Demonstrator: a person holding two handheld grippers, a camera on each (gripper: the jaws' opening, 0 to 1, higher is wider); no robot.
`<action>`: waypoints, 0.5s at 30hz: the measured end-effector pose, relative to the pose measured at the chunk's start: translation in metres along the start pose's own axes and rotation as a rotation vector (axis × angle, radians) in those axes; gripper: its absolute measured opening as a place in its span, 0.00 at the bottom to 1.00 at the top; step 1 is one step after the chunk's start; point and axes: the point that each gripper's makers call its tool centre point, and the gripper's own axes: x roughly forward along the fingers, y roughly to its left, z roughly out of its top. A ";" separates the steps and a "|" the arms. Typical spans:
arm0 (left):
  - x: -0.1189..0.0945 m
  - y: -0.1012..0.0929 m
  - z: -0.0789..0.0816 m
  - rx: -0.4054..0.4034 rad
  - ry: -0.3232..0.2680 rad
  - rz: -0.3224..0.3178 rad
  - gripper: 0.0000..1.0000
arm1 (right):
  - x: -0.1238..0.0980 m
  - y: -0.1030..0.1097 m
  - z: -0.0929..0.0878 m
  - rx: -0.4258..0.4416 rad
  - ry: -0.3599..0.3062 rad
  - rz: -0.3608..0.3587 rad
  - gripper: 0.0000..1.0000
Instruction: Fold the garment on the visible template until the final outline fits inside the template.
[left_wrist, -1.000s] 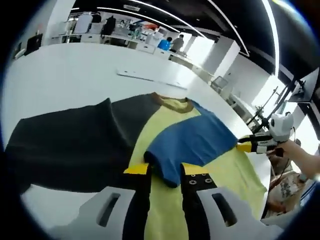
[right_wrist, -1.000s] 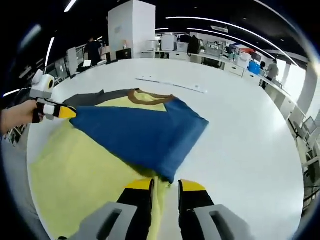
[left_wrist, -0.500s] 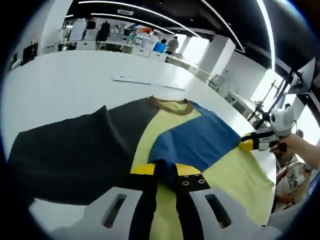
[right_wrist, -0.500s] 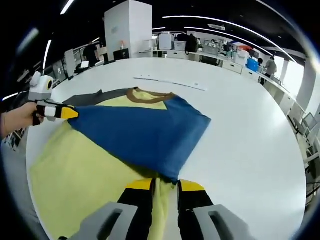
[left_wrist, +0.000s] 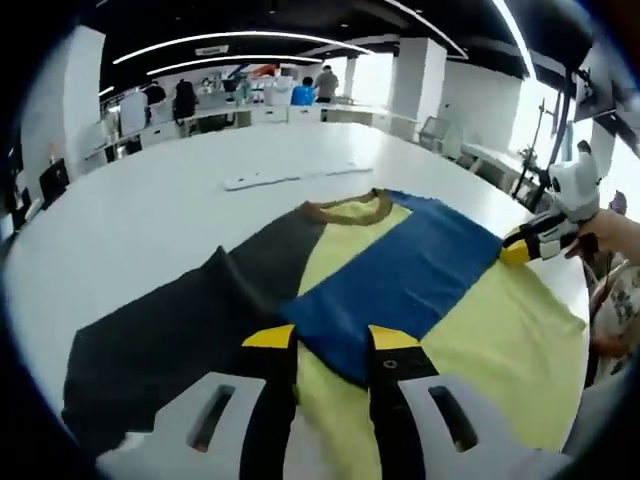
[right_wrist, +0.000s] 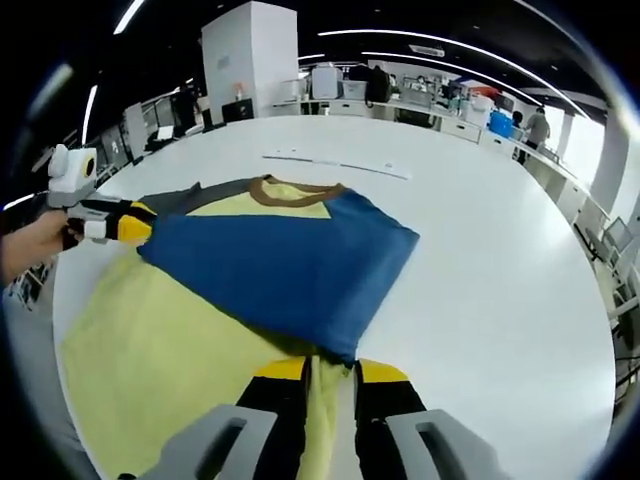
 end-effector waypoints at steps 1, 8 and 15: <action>0.000 0.001 -0.002 -0.005 0.004 0.001 0.27 | 0.000 0.000 0.000 0.002 0.000 0.000 0.12; -0.002 0.006 -0.007 0.023 0.016 0.016 0.27 | 0.001 -0.002 -0.002 0.029 0.008 -0.009 0.10; -0.012 0.003 0.009 0.027 -0.030 0.005 0.44 | 0.004 -0.005 -0.001 0.078 0.000 -0.021 0.08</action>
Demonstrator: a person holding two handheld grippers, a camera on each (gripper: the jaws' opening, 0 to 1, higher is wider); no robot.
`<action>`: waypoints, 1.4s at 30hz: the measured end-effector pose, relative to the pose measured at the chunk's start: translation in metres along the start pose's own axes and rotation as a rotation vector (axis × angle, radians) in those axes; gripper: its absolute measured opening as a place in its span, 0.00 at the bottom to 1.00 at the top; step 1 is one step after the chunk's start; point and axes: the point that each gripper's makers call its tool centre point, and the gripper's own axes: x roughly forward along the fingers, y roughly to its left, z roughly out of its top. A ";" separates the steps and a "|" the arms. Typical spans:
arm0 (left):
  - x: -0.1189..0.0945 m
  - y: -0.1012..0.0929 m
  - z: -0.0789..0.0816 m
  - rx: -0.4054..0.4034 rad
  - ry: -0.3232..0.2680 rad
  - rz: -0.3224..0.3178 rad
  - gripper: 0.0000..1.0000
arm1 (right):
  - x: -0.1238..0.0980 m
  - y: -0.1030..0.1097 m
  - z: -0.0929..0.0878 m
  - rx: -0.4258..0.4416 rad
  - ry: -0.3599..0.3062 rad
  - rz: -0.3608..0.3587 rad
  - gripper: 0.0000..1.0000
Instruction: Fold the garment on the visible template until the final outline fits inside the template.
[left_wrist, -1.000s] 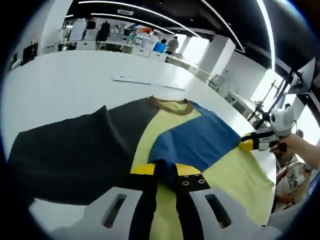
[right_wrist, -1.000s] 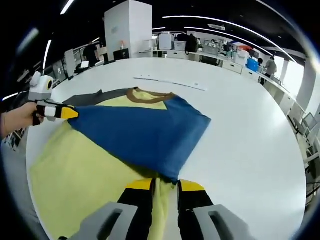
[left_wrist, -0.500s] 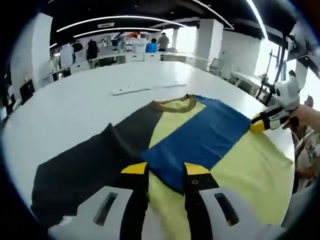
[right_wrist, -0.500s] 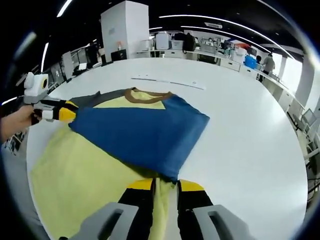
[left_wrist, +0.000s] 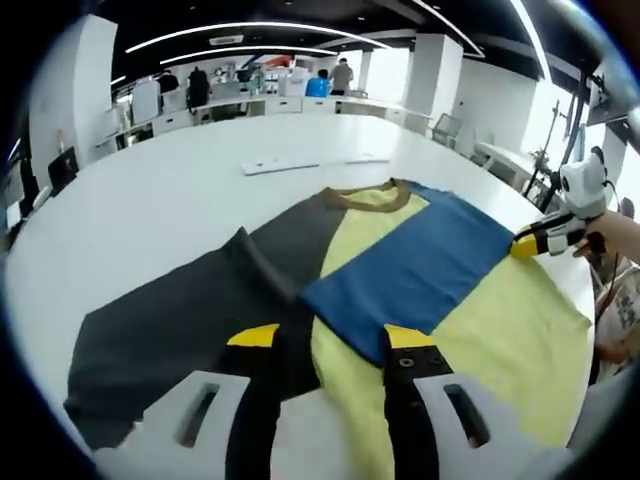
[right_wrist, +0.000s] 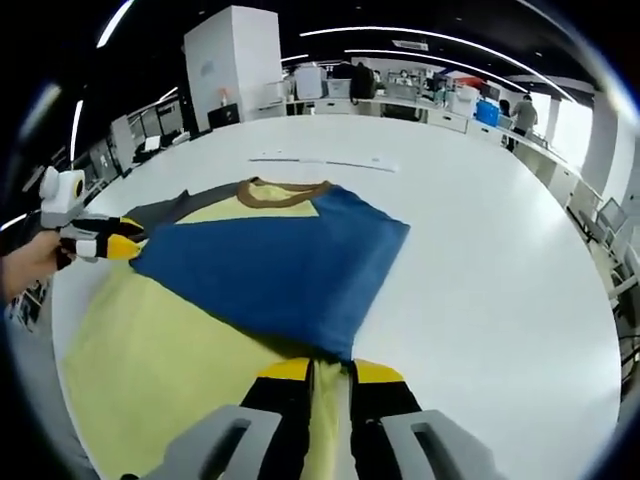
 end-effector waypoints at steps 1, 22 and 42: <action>-0.002 -0.001 0.002 0.001 -0.005 -0.003 0.47 | 0.000 0.000 0.000 0.009 0.000 -0.002 0.08; -0.042 0.025 -0.013 0.034 -0.010 0.030 0.77 | -0.009 -0.025 -0.006 -0.082 0.061 -0.035 0.00; -0.093 0.082 -0.032 -0.017 -0.019 0.169 0.74 | -0.036 -0.017 0.021 -0.072 -0.040 0.042 0.59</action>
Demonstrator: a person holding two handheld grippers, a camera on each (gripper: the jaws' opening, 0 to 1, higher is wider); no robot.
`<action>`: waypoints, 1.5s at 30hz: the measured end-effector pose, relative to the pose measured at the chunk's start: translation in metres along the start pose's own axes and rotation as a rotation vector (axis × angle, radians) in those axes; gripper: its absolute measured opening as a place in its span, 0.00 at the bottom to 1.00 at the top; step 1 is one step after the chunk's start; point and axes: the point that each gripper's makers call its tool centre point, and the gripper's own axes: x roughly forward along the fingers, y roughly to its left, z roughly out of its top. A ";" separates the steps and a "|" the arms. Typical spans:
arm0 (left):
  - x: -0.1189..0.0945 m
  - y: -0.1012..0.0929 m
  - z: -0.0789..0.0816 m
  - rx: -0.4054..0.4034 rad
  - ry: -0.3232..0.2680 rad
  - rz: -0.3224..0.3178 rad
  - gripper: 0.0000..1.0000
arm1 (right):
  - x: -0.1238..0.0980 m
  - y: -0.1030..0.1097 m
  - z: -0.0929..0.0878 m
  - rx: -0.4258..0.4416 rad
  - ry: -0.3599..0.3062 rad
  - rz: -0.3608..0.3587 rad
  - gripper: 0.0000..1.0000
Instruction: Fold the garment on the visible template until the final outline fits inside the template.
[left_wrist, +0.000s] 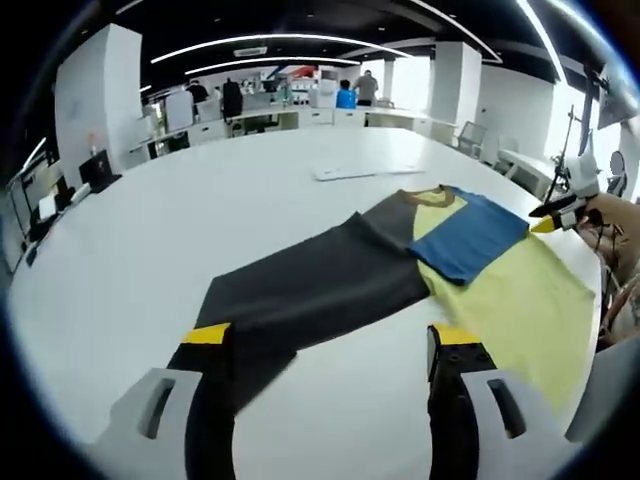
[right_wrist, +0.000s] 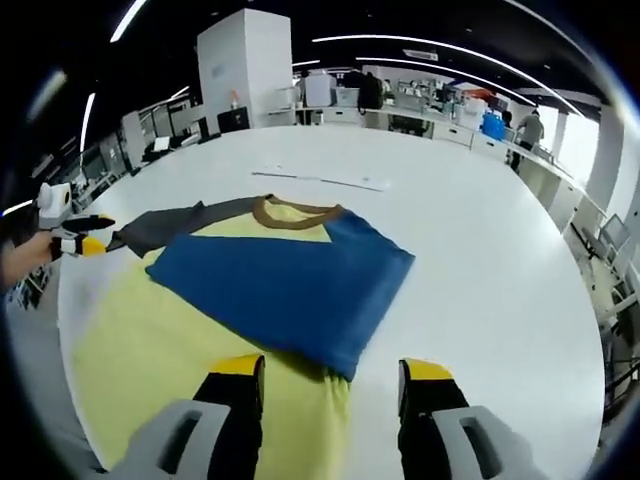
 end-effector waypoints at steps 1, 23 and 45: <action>-0.001 0.002 -0.001 -0.003 0.000 0.005 0.74 | -0.003 0.000 0.002 -0.010 0.001 -0.004 0.61; -0.026 0.095 -0.032 -0.005 0.026 0.244 0.37 | -0.056 0.048 0.032 -0.087 -0.086 0.164 0.95; -0.007 0.099 -0.042 -0.063 0.038 0.207 0.12 | -0.094 0.070 0.018 -0.186 -0.100 0.232 0.98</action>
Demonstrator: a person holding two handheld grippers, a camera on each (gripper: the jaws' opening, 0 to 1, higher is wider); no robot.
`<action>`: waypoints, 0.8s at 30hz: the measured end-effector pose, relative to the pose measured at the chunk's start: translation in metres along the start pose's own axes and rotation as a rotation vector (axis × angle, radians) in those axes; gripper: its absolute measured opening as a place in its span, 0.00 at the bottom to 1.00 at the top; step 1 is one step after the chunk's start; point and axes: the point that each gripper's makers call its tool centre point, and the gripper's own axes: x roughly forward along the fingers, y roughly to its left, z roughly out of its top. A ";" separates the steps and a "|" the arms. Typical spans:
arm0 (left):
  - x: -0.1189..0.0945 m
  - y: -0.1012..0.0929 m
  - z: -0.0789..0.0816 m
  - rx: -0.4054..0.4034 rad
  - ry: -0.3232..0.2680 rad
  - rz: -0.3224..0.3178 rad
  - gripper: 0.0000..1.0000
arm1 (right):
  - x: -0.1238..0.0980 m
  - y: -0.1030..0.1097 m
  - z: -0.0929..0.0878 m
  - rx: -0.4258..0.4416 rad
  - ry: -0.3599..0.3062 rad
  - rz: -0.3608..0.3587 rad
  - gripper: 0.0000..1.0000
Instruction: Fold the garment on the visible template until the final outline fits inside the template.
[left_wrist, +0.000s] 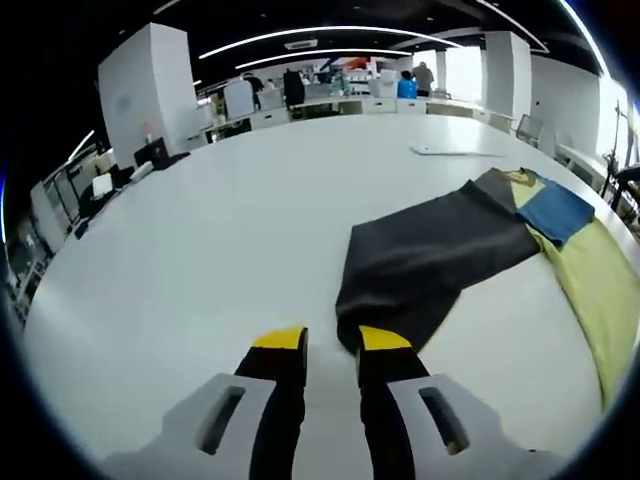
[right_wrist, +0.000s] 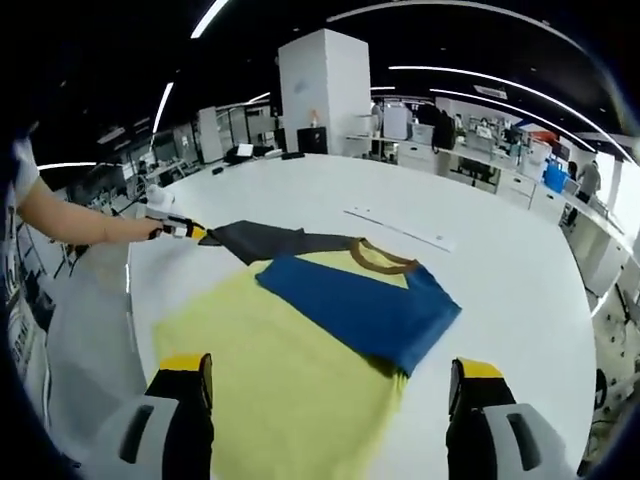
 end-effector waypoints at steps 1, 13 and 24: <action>0.001 -0.002 -0.003 -0.013 0.019 -0.009 0.10 | -0.001 0.000 0.001 0.005 -0.005 -0.001 0.98; 0.008 0.005 -0.003 -0.053 0.002 0.012 0.00 | -0.007 0.005 -0.004 0.020 -0.032 -0.006 0.96; -0.003 -0.002 -0.003 -0.128 -0.004 0.017 0.00 | -0.014 0.006 -0.009 0.030 -0.041 -0.015 0.98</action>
